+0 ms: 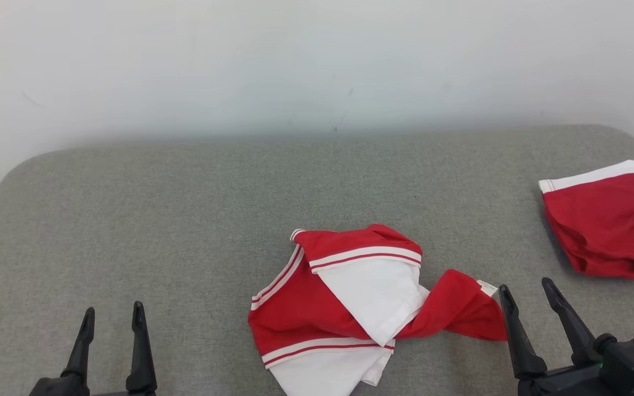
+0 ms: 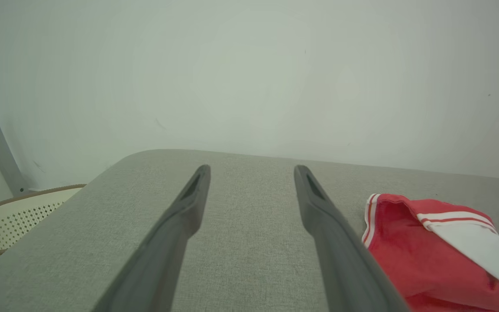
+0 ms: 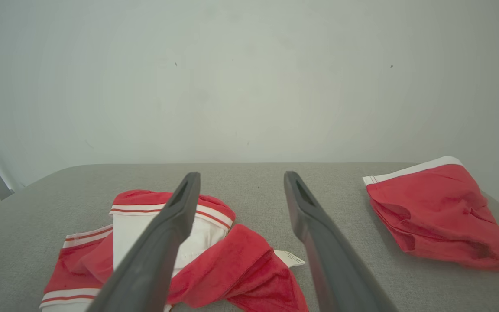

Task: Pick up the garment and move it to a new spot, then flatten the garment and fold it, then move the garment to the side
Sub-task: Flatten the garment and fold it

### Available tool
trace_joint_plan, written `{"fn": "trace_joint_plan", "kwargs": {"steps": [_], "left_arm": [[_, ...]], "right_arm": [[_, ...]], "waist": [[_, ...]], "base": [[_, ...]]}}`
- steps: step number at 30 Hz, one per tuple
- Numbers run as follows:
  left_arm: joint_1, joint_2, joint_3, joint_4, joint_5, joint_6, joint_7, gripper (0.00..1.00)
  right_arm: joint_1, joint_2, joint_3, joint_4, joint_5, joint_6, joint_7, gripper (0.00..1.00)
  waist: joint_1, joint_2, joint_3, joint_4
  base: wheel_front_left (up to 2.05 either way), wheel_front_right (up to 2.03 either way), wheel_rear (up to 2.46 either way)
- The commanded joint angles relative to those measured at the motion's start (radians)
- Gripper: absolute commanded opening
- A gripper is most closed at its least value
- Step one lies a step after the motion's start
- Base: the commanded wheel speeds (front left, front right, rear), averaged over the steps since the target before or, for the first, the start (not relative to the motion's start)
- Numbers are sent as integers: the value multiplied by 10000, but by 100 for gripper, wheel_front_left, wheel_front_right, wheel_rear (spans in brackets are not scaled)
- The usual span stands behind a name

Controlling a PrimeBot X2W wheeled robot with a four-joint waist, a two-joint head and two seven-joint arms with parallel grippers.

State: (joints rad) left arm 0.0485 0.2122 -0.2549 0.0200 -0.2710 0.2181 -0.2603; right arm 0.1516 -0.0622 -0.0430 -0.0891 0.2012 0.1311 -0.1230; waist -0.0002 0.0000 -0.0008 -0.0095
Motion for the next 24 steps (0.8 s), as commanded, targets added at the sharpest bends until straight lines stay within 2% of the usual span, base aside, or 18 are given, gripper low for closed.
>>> {"fn": "trace_joint_plan", "kwargs": {"steps": [1, 16, 20, 24], "left_arm": [[74, 81, 18, -53, 80, -50, -47, 100], [-93, 176, -17, -17, 380, -241, -49, 100], [-160, 96, -434, -98, 340, -509, 324, 100], [-120, -78, -1197, -152, 182, -992, 1131, 100]], "right_arm": [[55, 28, -48, -30, -116, -9, 17, 100], [16, 105, -130, 0, -62, -9, 126, 100], [96, 107, -194, 76, -48, -9, 310, 100], [384, 81, -346, 127, -112, -9, 539, 100]], "waist": [[2, 0, -88, 90], [2, 0, -108, 211], [2, 0, -23, 250], [2, 0, 196, 355]], "base": [[0, 0, 0], [0, 0, 0], [0, 0, 0], [0, 0, 0]]}}
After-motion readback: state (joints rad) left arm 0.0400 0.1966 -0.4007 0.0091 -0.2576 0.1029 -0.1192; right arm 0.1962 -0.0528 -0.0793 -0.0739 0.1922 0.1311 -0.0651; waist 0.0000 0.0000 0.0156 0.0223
